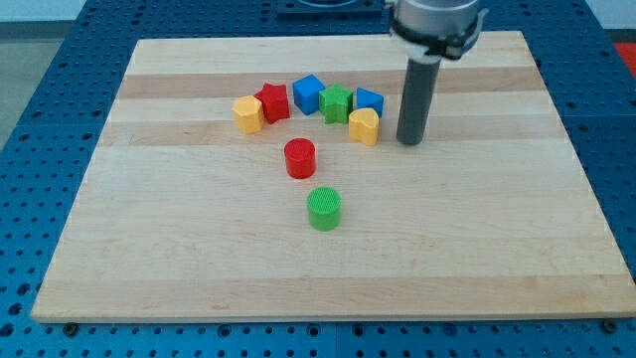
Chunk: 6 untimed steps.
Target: Move the yellow heart to the bottom of the green star
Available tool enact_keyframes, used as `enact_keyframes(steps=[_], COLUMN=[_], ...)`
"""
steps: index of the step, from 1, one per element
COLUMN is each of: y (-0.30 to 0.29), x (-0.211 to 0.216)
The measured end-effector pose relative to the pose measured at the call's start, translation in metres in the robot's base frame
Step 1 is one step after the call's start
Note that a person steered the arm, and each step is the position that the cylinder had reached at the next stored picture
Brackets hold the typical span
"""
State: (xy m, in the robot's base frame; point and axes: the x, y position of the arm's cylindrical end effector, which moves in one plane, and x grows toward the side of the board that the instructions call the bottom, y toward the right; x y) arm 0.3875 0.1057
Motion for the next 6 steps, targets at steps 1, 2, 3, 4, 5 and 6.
enact_keyframes(steps=[1, 2, 3, 4, 5, 6], y=[0.002, -0.023, -0.047, -0.058, -0.063, -0.063], x=[-0.004, 0.001, 0.004, 0.004, 0.004, 0.004])
